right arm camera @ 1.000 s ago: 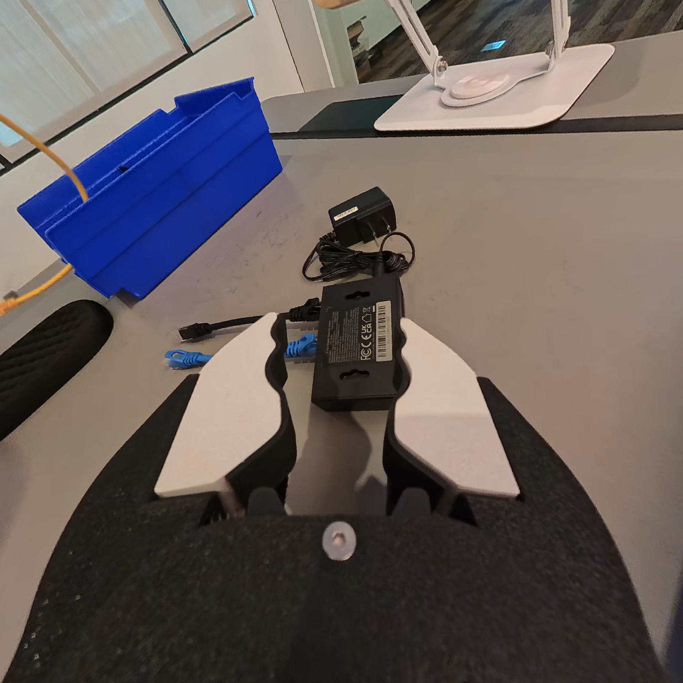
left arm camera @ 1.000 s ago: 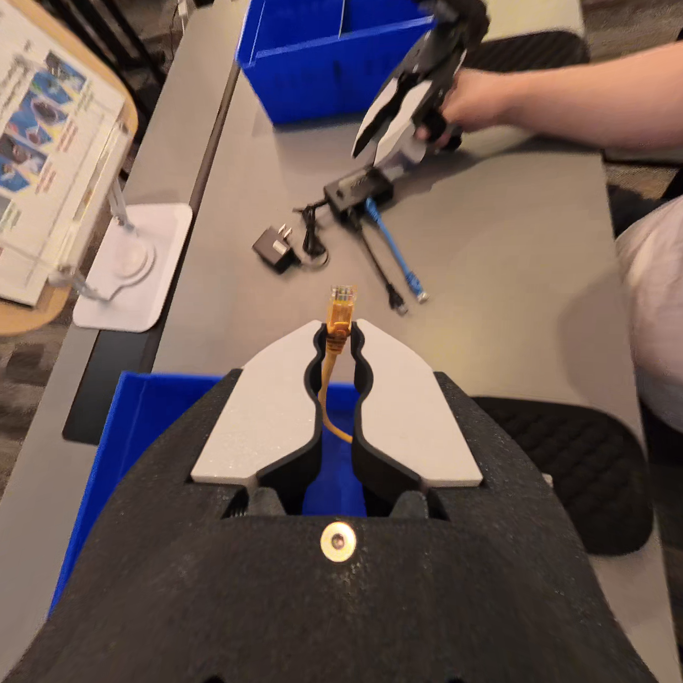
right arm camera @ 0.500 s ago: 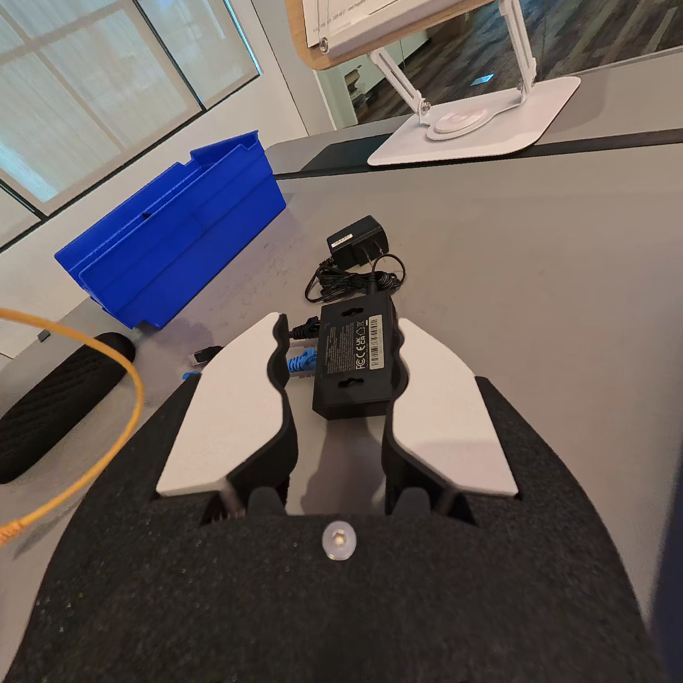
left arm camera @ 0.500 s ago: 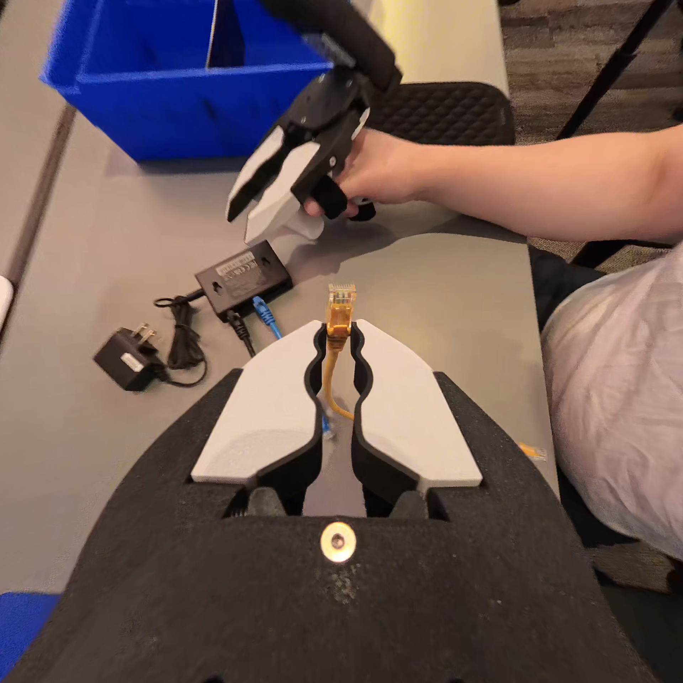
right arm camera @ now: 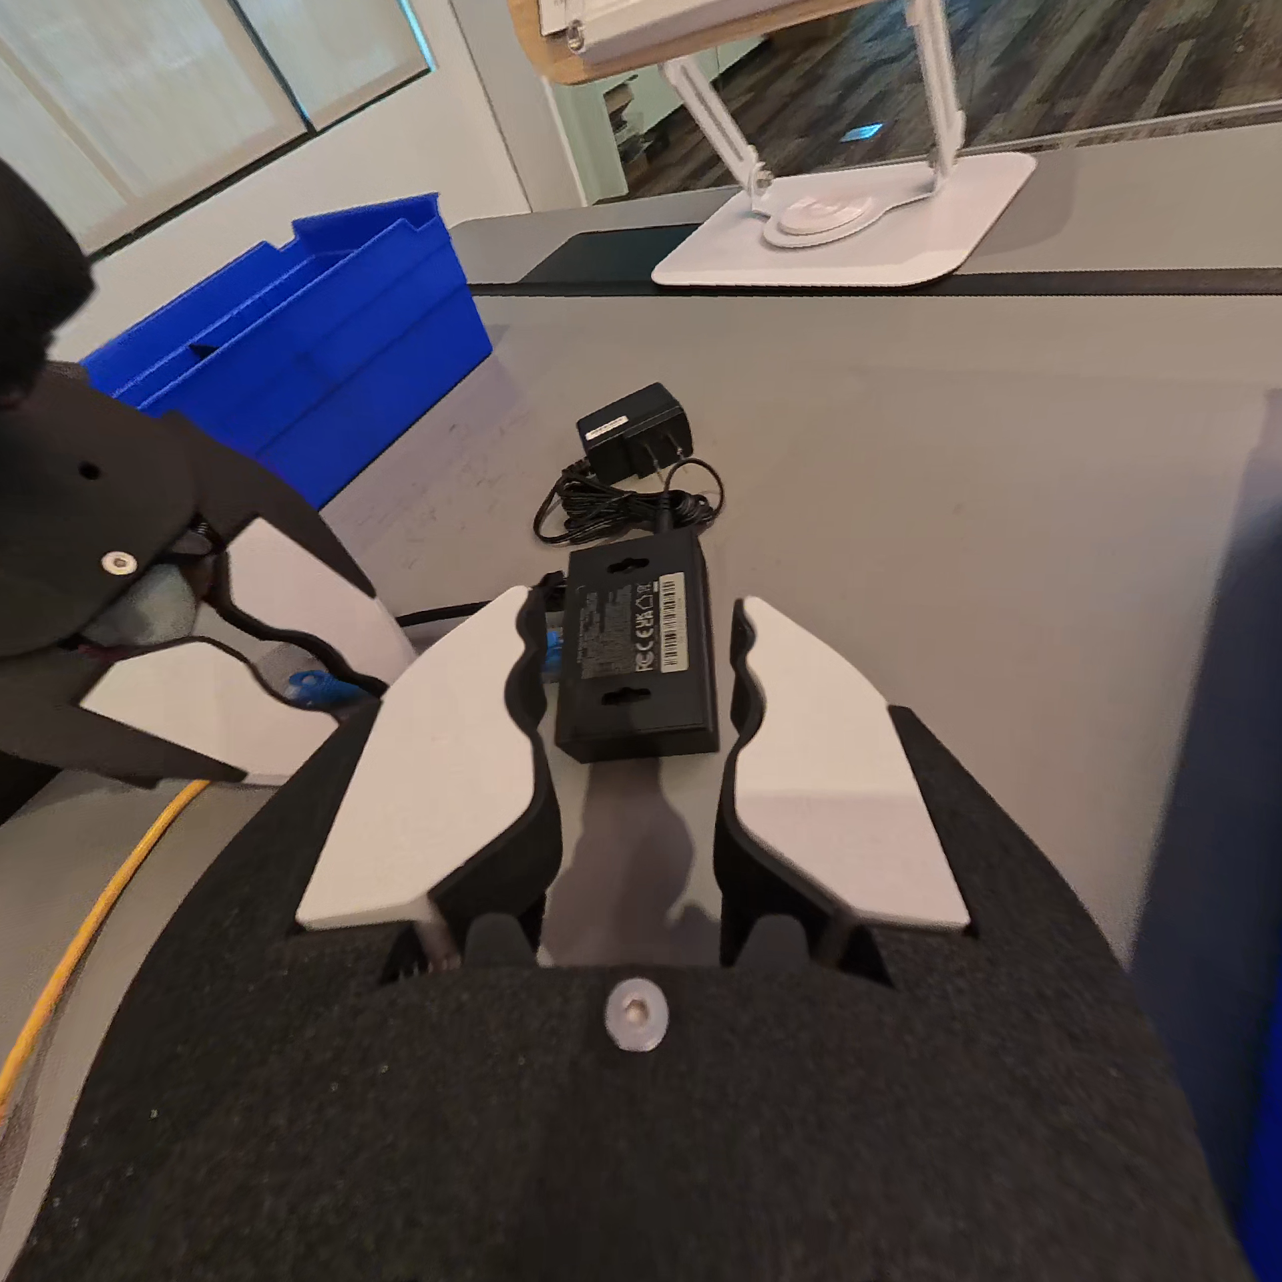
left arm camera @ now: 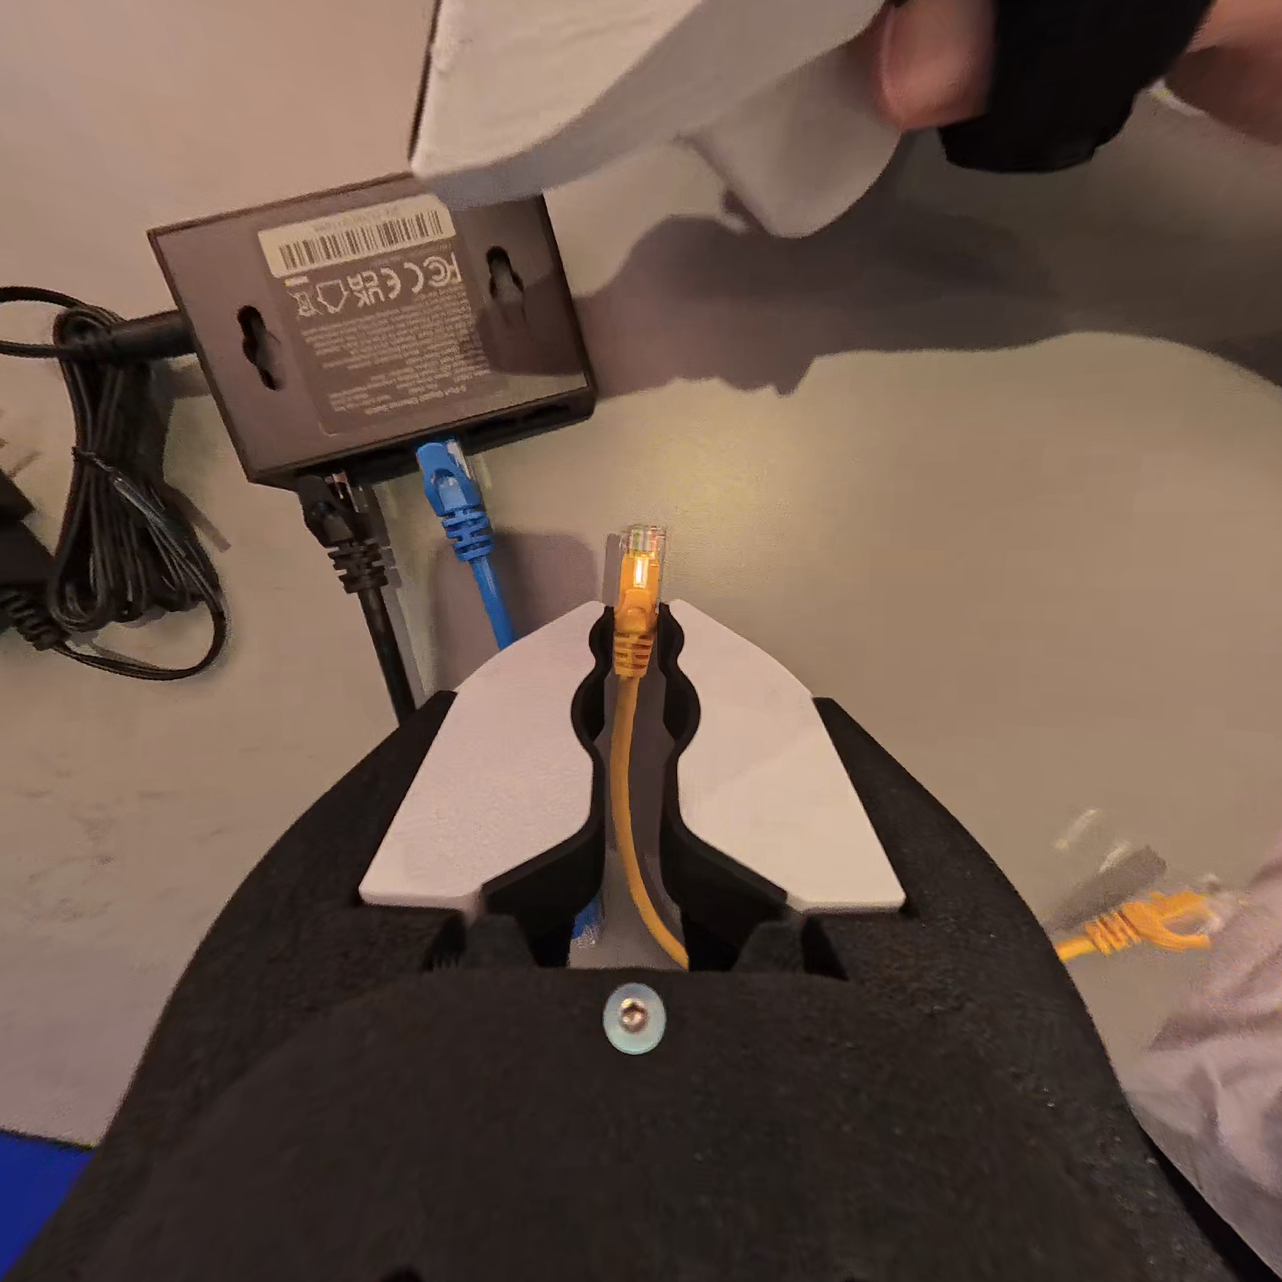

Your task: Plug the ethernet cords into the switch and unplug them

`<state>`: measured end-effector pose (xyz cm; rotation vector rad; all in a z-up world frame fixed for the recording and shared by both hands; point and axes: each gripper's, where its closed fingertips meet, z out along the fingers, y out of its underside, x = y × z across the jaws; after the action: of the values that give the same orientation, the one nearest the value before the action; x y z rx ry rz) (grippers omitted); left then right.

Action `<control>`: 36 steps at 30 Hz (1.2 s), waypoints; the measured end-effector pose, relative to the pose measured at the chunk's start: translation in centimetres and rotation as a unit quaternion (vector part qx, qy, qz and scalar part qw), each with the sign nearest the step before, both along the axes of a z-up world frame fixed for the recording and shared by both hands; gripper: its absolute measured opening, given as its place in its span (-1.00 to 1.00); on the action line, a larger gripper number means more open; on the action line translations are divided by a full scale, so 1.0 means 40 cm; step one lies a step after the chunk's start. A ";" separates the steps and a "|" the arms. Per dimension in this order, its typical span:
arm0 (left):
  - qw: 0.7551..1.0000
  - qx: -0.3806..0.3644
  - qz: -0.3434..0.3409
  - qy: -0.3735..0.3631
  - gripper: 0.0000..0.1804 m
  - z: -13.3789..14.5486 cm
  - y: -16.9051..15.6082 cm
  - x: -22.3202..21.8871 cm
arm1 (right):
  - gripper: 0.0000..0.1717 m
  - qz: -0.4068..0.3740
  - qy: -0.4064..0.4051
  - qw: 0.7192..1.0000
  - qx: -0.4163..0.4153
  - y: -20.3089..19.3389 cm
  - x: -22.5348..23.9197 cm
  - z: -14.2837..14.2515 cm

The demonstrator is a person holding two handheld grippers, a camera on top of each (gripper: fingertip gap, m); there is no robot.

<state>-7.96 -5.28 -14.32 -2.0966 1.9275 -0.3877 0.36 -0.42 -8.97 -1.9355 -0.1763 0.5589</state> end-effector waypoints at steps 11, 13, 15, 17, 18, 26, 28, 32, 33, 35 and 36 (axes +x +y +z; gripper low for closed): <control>0.993 0.075 0.012 -0.089 -0.87 0.050 0.009 -0.003 | -0.48 0.215 -0.075 0.974 0.015 -0.084 -0.149 -0.011; 0.989 0.086 0.007 -0.119 -0.88 0.076 0.006 -0.010 | -0.49 0.251 -0.062 0.966 0.001 -0.104 -0.177 -0.021; 0.984 0.096 0.003 -0.150 -0.88 0.102 0.003 -0.019 | -0.47 0.270 -0.007 0.962 -0.050 -0.113 -0.200 -0.037; 0.980 0.109 0.004 -0.164 -0.88 0.115 0.006 -0.029 | -0.47 0.279 0.041 0.956 -0.086 -0.118 -0.218 -0.043; 0.979 0.118 0.000 -0.166 -0.88 0.116 0.008 -0.032 | -0.48 0.286 0.063 0.952 -0.092 -0.122 -0.229 -0.036; 0.973 0.140 -0.017 -0.180 -0.88 0.114 0.000 -0.036 | -0.68 0.289 0.213 0.927 -0.108 -0.116 -0.234 0.017; 0.973 0.146 -0.020 -0.179 -0.88 0.117 -0.001 -0.037 | -0.71 0.290 0.221 0.925 -0.111 -0.115 -0.237 0.019; 0.971 0.157 -0.027 -0.176 -0.88 0.116 -0.003 -0.036 | -0.68 0.304 0.224 0.916 -0.137 -0.126 -0.256 0.004; 0.971 0.158 -0.029 -0.175 -0.88 0.115 -0.005 -0.035 | -0.67 0.299 0.220 0.918 -0.139 -0.123 -0.258 -0.001; 0.972 0.163 -0.033 -0.169 -0.88 0.109 -0.006 -0.034 | -0.76 0.305 0.222 0.915 -0.141 -0.127 -0.267 0.001; 0.972 0.165 -0.035 -0.167 -0.88 0.105 -0.006 -0.032 | -0.75 0.305 0.222 0.915 -0.142 -0.127 -0.269 0.001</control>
<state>-9.24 -5.54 -10.11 -1.6413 1.7331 -0.3767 -10.41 -5.51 -8.91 -1.9570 -0.4325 1.4935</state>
